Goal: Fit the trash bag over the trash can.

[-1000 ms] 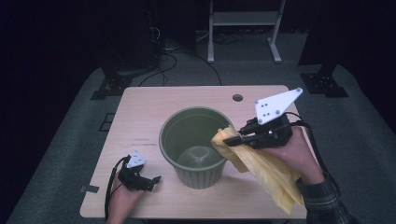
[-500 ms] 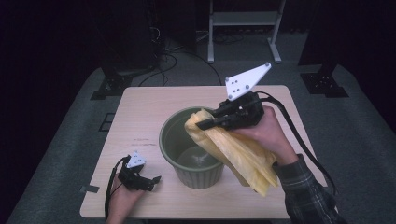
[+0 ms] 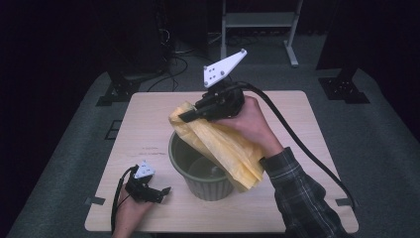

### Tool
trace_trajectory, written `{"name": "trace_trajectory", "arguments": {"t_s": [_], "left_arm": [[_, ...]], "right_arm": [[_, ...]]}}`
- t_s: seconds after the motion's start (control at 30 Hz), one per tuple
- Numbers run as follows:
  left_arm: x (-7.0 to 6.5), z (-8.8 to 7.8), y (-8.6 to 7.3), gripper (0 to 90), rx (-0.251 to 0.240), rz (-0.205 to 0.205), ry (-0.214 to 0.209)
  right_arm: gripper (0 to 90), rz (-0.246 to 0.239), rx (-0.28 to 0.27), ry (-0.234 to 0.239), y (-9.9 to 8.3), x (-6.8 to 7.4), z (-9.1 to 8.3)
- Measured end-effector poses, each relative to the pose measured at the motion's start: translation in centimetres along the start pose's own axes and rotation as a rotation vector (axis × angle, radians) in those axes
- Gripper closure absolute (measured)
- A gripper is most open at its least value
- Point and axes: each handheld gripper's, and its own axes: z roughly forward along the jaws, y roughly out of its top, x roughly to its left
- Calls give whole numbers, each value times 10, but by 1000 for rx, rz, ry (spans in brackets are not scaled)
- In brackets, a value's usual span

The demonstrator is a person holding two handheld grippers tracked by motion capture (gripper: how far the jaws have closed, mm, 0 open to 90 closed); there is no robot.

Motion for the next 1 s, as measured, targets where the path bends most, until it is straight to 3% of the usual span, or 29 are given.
{"name": "trace_trajectory", "arguments": {"t_s": [0.27, 0.5, 1.0], "left_arm": [[0, 0, 0, 0, -1, -2, -1], [0, 0, 0, 0, -1, -2, -1], [0, 0, 0, 0, -1, -3, -1]], "right_arm": [[867, 4, -12, 9, 16, -15, 19], [867, 14, 10, 20, 27, -25, 37], [867, 17, 21, -22, 44, -45, 45]]}}
